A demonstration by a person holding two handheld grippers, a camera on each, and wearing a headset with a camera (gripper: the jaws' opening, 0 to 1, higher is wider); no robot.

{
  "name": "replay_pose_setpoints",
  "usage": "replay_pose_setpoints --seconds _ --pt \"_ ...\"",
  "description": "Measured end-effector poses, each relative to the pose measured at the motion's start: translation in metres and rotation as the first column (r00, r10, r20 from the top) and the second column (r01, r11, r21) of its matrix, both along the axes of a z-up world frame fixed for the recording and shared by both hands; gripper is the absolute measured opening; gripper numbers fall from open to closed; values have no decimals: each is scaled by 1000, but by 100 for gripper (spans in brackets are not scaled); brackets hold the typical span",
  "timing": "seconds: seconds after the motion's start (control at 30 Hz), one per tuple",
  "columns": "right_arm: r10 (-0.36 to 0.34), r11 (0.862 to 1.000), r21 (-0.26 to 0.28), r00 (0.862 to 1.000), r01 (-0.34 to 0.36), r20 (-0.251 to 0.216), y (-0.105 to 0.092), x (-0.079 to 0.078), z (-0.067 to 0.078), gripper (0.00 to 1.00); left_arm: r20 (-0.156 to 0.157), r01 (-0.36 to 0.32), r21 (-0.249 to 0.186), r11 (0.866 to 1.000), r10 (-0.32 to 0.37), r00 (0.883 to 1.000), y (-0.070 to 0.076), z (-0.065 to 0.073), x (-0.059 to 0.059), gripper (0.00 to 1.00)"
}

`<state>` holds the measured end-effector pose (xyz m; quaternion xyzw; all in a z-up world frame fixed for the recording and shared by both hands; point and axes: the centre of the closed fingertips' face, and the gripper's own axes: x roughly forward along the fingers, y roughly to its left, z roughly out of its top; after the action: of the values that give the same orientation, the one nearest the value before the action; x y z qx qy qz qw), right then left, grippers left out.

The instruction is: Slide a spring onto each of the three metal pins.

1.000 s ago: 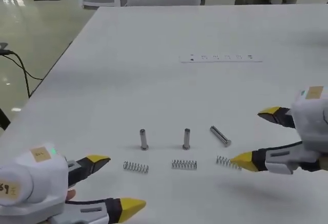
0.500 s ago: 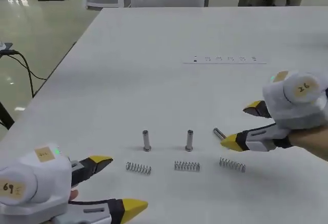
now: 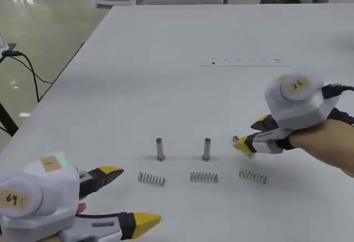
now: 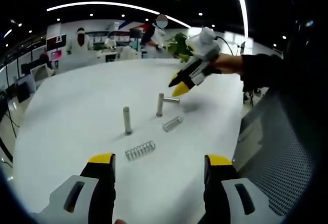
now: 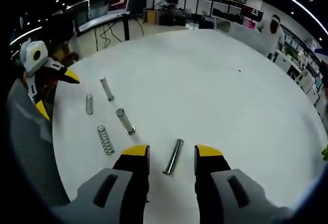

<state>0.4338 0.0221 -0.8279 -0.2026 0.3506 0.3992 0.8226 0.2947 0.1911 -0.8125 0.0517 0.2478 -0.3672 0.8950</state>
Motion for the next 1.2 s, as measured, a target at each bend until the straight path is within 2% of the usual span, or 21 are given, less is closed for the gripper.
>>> replay_pose_setpoints --seconds 0.33,0.57,0.93,1.07,1.1,1.2 --pt "-62 998 17 995 64 -76 2 6 -18 18 -7 -2 1 1000 2 1000 0 -1 0 65" --pt "-92 995 13 990 94 -103 6 12 -27 14 -10 -2 1 1000 2 1000 0 -2 0 64" --pt "-119 993 -24 988 117 -102 4 12 -32 12 -15 -2 -2 1000 2 1000 1 -3 0 64" --pt "-113 993 -37 990 111 -86 2 14 -31 8 -17 2 0 1000 -2 1000 0 -3 -1 63" --pt "-101 993 -60 993 98 -60 0 16 -31 7 -18 4 1 1000 -4 1000 0 -3 -1 63" --pt "-103 993 -66 993 99 -58 1 14 -32 7 -18 7 3 1000 -7 1000 0 -4 -1 63"
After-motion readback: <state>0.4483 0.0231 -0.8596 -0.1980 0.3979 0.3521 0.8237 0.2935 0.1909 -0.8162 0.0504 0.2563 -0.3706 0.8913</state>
